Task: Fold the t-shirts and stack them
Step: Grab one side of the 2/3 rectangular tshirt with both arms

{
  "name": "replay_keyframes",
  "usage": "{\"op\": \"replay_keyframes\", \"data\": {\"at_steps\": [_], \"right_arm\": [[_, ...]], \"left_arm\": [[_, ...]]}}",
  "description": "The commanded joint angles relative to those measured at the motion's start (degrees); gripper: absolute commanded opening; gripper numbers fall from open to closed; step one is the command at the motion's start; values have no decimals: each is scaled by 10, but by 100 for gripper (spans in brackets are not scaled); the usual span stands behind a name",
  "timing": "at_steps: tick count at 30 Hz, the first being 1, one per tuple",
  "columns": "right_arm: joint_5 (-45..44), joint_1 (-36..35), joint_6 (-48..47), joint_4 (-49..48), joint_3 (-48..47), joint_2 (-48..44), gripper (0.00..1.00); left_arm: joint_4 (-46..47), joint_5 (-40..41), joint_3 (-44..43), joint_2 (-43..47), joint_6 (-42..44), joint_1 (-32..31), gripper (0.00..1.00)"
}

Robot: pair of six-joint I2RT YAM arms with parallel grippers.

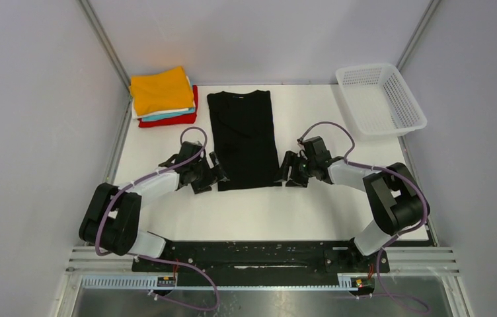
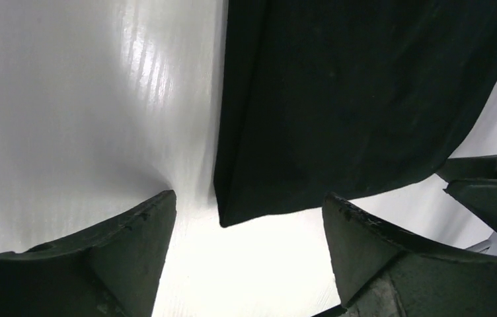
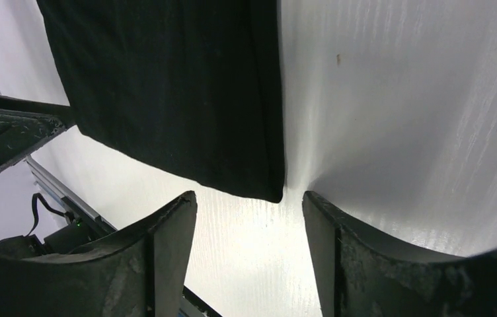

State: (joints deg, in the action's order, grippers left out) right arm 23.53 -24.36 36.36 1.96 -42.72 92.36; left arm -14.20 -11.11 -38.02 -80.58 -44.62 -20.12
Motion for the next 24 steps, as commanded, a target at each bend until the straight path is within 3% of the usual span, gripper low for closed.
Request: {"op": "replay_keyframes", "data": {"at_steps": [1,5,7,24], "right_arm": [[-15,0,-7,7,-6,17,65],[-18,-1,-7,9,-4,26,42],[-16,-1,-7,9,-5,30,37],[-3,-4,16,-37,-7,62,33]], "left_arm": [[25,-7,7,-33,-3,-11,77],[44,-25,20,-50,-11,-16,60],[44,-27,23,-57,-13,-19,54],[-11,16,44,-27,-11,-22,53]]}}
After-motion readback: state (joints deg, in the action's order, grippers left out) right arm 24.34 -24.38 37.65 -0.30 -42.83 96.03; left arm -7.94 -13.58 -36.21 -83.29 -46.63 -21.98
